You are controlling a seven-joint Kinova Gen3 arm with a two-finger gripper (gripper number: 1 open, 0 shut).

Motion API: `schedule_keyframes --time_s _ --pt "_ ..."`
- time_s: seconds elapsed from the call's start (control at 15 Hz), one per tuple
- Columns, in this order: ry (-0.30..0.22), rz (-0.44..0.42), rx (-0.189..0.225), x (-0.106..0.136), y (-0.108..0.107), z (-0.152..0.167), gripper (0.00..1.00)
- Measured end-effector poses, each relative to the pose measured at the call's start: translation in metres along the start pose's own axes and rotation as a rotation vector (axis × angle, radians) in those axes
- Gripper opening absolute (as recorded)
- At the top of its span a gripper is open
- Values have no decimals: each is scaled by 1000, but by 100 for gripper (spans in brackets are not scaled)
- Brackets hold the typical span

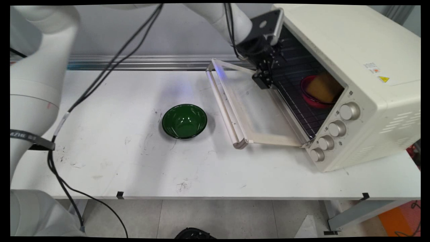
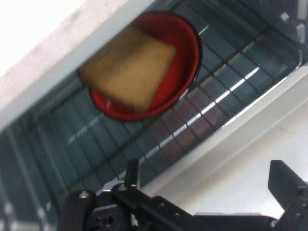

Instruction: Close the oven

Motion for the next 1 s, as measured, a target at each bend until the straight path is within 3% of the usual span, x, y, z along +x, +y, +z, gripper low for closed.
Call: schedule_keyframes --time_s 0.27,0.6,1.0 --pt "-27 -138 23 -2 7 -33 100" --pt "-108 -366 66 -17 28 -94 100" --pt "-191 -544 75 -38 58 -148 100"
